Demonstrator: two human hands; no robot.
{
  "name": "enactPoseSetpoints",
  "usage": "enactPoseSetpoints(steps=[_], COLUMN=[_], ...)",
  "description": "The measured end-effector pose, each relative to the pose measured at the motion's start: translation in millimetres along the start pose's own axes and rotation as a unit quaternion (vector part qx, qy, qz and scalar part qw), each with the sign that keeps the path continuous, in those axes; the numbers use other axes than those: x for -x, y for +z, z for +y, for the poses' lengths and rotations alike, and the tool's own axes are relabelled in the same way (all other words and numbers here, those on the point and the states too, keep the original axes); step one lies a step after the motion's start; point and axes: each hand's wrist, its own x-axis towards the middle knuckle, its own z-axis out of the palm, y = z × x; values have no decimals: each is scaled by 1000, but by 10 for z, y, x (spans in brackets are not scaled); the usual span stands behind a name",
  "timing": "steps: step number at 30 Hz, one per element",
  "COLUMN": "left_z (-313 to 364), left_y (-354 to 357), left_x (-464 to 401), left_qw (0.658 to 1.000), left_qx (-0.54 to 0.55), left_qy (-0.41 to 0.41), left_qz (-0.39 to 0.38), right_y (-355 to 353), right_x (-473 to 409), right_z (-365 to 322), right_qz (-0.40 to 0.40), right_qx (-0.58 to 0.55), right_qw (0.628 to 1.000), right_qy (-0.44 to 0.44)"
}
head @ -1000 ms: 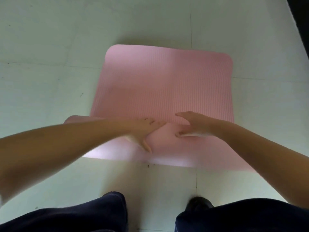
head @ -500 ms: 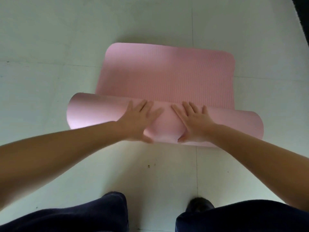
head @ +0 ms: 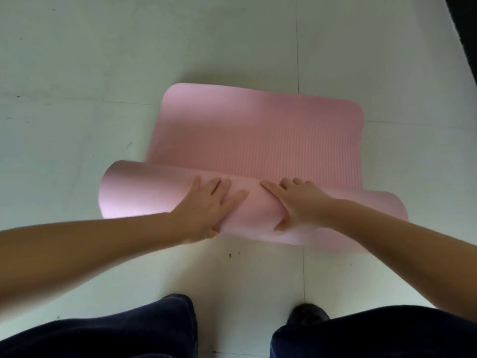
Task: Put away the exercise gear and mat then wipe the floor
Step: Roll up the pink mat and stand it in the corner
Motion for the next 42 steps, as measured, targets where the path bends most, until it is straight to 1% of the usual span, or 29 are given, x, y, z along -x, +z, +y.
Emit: enactPoseSetpoints(steps=[3,5,7,9,11,12,14,17,19,21,22,24,26,28,30,31,32,33,35,36,39,42], left_z=[217,317,285,106,-106,-204,-372,-520,-598,-707,-761,-856,-895,-811,-624,-528,-448,-383,-325,-322,-284,-233], left_y=[120,136,54,-12,-77,-102,-111,-156,-190,-169,-173,-208,-275,-365,-397,-385,-355,-317,-225,-173,-131,-66], left_x=[278,382,341,155,-88,-196,-359,-487,-543,-585,-593,-613,-654,-668,-610,-555,-491,-429,-352,-355,-377,-274], left_qw=[1000,999,996,988,970,958,941,931,932,928,924,926,950,977,992,994,993,993,992,992,996,999], left_qx=[20,27,43,65,125,155,194,208,207,234,255,281,235,148,97,97,104,103,60,41,19,-14], left_qy=[16,22,26,43,43,41,32,10,-4,-29,-43,-64,-71,-68,-56,-49,-47,-48,-52,-57,-49,-34], left_qz=[-5,-42,-74,-131,-206,-236,-277,-300,-297,-290,-282,-245,-194,-140,-61,-27,-19,-37,-98,-107,-76,-17], right_y=[128,174,127,2,-149,-219,-308,-324,-322,-326,-328,-292,-212,-173,-225,-278,-328,-376,-439,-460,-473,-398], right_x=[165,210,165,48,-47,-72,-87,-51,-19,11,31,53,24,-79,-214,-269,-314,-348,-392,-408,-416,-342], right_z=[-151,-214,-191,-92,13,53,100,70,0,-60,-81,-99,-86,-35,39,78,126,172,247,269,252,140], right_qz=[-26,-50,-84,-120,-148,-152,-131,-71,-23,23,33,20,-4,-12,-18,-21,-20,-16,-14,-12,-8,3], right_qx=[5,0,-33,-105,-168,-186,-192,-167,-157,-130,-116,-87,-40,-8,-12,-19,-27,-35,-50,-57,-51,-18], right_qw=[999,998,995,987,975,971,973,982,986,990,992,995,999,999,998,998,998,998,998,998,999,1000], right_qy=[-30,-39,-34,-18,-5,0,12,43,54,53,47,36,37,48,54,51,46,40,27,21,16,13])
